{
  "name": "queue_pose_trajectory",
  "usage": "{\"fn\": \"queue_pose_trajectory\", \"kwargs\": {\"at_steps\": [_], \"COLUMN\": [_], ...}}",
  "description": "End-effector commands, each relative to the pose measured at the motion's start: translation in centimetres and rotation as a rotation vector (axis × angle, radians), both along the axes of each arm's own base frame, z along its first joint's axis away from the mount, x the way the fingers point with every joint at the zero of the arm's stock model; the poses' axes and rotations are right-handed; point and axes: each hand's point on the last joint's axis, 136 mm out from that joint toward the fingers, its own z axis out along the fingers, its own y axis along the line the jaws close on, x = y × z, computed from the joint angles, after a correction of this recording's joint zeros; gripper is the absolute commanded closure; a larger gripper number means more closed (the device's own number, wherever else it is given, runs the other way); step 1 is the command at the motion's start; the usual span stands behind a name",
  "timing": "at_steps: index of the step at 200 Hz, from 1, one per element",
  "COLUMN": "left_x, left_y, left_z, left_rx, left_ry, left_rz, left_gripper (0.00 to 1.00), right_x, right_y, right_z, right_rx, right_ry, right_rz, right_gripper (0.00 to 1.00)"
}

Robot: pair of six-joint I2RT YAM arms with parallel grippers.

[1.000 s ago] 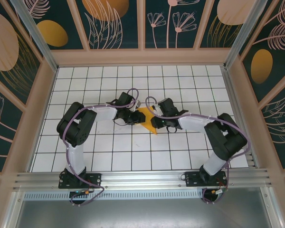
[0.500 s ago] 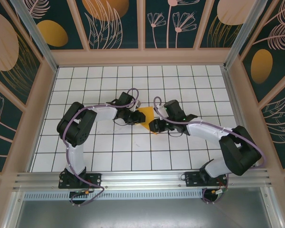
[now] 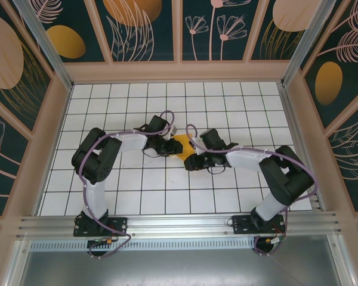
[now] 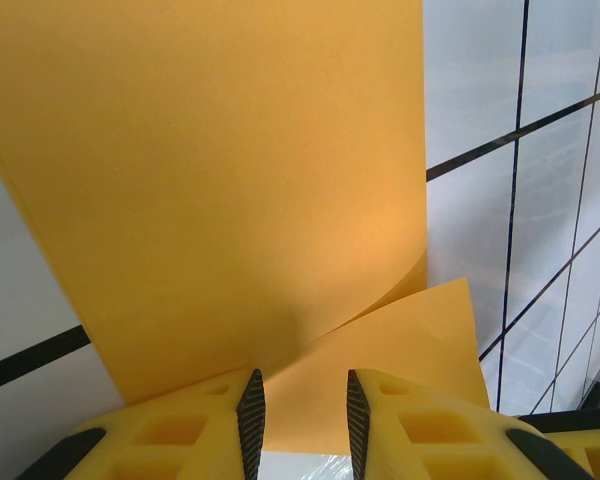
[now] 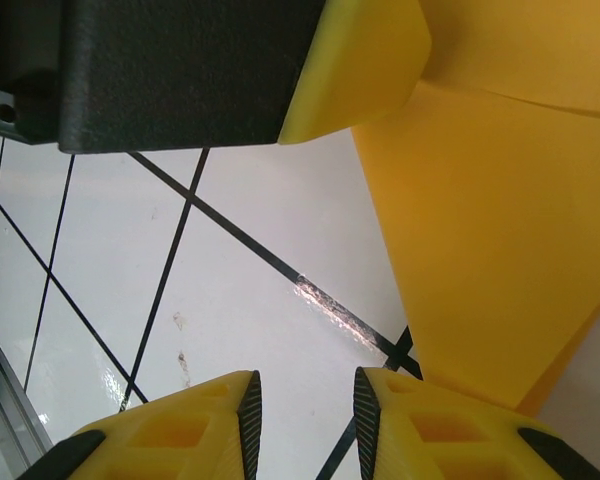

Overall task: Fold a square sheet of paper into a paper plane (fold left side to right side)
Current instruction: Third fold the triangle at the center of the table.

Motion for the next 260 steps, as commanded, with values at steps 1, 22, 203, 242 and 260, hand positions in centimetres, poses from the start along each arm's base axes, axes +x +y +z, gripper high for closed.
{"fn": "queue_pose_trajectory", "kwargs": {"at_steps": [1,22,203,242,260], "left_x": [-0.4,-0.4,-0.2,-0.2,-0.2], "left_y": [1.8,1.8,2.5,2.6,2.5], "left_z": [-3.8,-3.8,-4.5,-4.9,-4.8], "left_rx": [0.134,0.134,0.179,0.189,0.187], "left_ry": [0.020,0.017,0.015,0.018,0.018], "left_rz": [0.011,0.011,0.024,0.028,0.027], "left_gripper": [0.68,0.68,0.68,0.69,0.69], "right_x": [0.4,0.3,-2.7,-4.3,-4.4], "right_y": [0.2,-0.1,-3.0,-4.2,-4.7], "right_z": [0.0,-0.7,-4.2,-4.5,-4.0], "right_rx": [-0.016,-0.037,-0.132,-0.148,-0.145], "right_ry": [0.001,0.017,0.191,0.230,0.222], "right_rz": [-0.009,-0.013,-0.082,-0.100,-0.116], "right_gripper": [0.67,0.68,0.75,0.78,0.79]}}
